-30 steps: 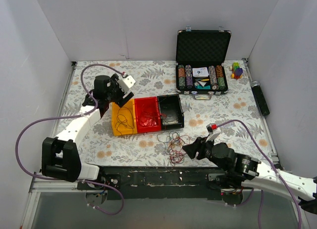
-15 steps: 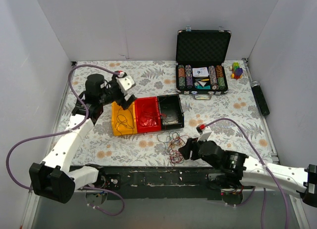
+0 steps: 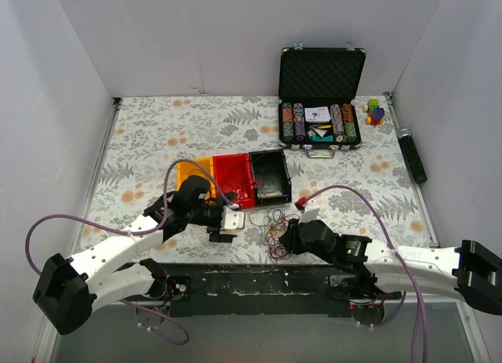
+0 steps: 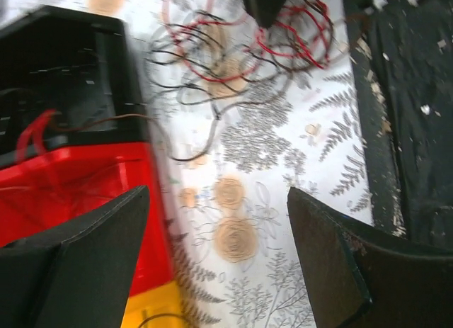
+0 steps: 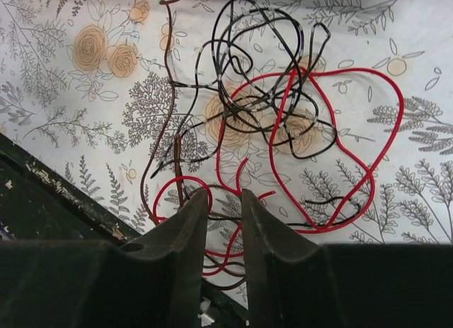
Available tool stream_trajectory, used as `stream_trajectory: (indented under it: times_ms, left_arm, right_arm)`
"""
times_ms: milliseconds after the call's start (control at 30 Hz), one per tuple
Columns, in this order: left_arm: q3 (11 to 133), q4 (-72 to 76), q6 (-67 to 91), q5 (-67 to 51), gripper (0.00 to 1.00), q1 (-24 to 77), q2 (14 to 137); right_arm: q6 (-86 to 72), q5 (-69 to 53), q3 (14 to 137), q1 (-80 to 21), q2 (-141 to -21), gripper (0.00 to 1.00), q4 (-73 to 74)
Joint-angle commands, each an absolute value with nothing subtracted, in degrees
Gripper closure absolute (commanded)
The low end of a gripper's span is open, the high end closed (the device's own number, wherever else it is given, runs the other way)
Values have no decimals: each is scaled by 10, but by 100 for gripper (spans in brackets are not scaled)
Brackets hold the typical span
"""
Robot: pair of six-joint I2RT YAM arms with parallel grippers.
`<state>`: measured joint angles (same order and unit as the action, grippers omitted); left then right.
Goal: Untangle the cables
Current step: Place the cable in the bin, then untie the cable.
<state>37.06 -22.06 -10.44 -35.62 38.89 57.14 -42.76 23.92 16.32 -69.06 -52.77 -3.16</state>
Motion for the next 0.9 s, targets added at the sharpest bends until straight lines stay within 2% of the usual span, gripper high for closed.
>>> stream_trajectory:
  times_ms: [0,133,233,867]
  left_arm:
    - [336,-152,-175,-346,22,433,598]
    - [305,-45,-192,-322,25,478,639]
    - [284,38,-215,-296,25,497,675]
    - [424,-43,-248,-302,38,499,893]
  right_arm:
    - [-471,224,130,-690,-478,72,-29]
    - [-490,225,115,-690,-426,80,38]
    - [-498,228,110,-690,-389,81,72]
    - [-517,257,111,-690,-294,80,149]
